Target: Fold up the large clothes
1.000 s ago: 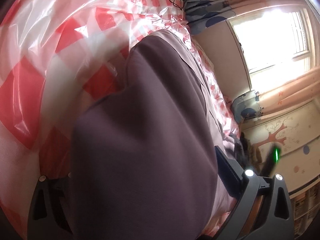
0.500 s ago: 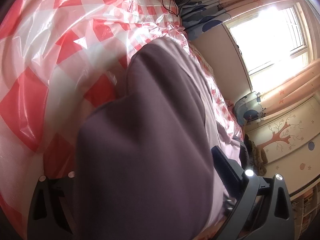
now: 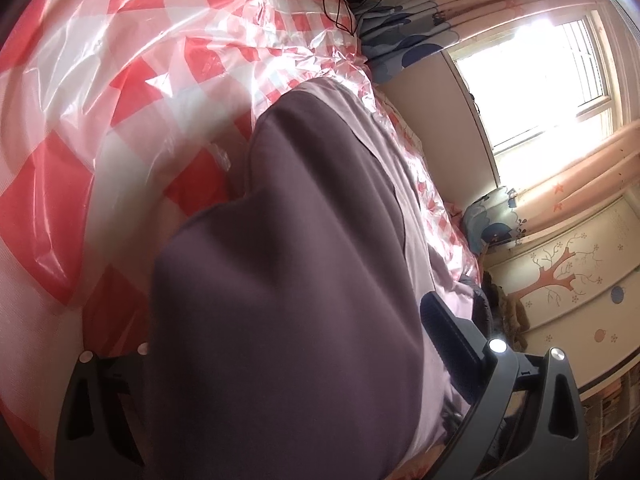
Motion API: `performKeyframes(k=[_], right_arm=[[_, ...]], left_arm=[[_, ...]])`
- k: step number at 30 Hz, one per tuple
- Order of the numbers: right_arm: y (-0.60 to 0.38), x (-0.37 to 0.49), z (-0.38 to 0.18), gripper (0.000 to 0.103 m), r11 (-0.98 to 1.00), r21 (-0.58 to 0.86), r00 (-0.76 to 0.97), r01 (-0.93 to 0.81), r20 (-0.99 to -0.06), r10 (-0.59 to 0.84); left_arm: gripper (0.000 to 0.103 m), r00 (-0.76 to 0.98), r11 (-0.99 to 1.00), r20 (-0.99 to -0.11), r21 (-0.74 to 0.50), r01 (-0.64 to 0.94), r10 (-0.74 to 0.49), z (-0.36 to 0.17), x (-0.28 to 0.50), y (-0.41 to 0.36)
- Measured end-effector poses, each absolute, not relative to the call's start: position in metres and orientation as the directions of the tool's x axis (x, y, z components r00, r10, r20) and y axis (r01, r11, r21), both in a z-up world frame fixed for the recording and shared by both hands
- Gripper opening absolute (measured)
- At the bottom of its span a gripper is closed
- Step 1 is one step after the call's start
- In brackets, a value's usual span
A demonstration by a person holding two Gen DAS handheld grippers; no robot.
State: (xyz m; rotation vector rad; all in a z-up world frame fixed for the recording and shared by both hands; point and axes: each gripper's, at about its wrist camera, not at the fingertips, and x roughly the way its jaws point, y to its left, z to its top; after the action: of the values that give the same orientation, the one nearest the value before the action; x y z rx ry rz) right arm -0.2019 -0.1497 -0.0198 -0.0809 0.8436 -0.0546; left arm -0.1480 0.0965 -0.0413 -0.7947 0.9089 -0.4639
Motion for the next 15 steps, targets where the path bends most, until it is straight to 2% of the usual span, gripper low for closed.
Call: performKeyframes(k=[4, 8, 10, 15], right_arm=[[-0.146, -0.193, -0.043, 0.096, 0.995, -0.101, 0.617, -0.002, -0.783, -0.079], [-0.145, -0.194, -0.034, 0.096, 0.994, -0.108, 0.620, -0.001, -0.780, -0.084], [-0.141, -0.208, -0.022, 0.096, 0.992, -0.124, 0.665, 0.005, -0.740, -0.096], [-0.142, -0.199, -0.047, 0.097, 0.991, -0.132, 0.605, -0.019, -0.791, -0.094]], left_arm=[[0.080, 0.542, 0.638, -0.505, -0.766, 0.078, -0.672, -0.036, -0.147, 0.091], [0.063, 0.540, 0.644, -0.507, -0.760, 0.089, -0.673, -0.033, -0.148, 0.092], [0.060, 0.539, 0.637, -0.505, -0.767, 0.077, -0.674, -0.034, -0.147, 0.094], [0.051, 0.577, 0.691, -0.508, -0.709, 0.141, -0.639, -0.009, -0.158, 0.074]])
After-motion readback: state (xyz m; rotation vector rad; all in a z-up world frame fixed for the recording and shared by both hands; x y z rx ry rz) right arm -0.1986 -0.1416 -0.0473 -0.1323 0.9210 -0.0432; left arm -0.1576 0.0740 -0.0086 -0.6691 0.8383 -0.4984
